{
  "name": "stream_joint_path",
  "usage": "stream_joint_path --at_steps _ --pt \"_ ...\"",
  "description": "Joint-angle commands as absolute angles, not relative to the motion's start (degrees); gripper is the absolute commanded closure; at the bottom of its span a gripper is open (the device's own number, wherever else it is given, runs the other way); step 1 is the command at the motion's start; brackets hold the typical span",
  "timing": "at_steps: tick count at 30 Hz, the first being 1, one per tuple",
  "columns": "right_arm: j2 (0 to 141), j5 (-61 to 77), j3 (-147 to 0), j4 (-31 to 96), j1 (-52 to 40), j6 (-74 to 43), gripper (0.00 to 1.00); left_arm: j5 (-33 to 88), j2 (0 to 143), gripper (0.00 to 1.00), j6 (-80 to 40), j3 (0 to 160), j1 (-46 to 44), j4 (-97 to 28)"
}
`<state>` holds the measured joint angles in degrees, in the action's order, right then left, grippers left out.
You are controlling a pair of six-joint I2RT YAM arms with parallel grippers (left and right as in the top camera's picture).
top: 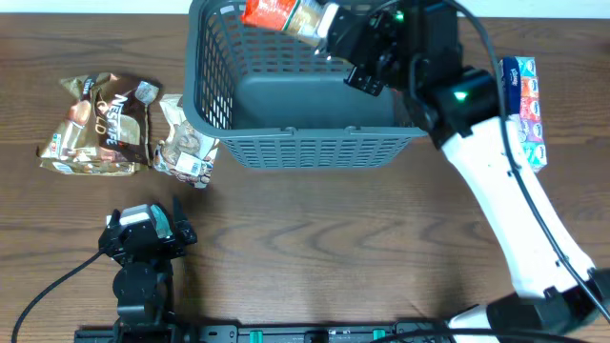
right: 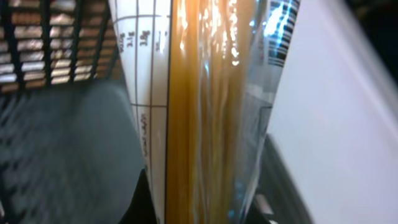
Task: Pack container
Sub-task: 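Lower the pasta bag into the basket and open the right gripper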
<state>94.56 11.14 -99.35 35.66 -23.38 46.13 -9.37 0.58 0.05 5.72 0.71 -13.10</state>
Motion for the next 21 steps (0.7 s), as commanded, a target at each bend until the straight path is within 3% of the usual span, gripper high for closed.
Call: stream_joint_path --at_steps 1,21 --pt "95.90 14.00 -101.32 35.77 -24.05 50.92 0.99 -9.58 0.23 0.01 0.62 4.27 1.06 -13.58" --pt "106.89 16.78 -101.30 46.35 -24.05 56.27 0.99 -9.58 0.23 0.01 0.62 4.27 1.06 -13.58"
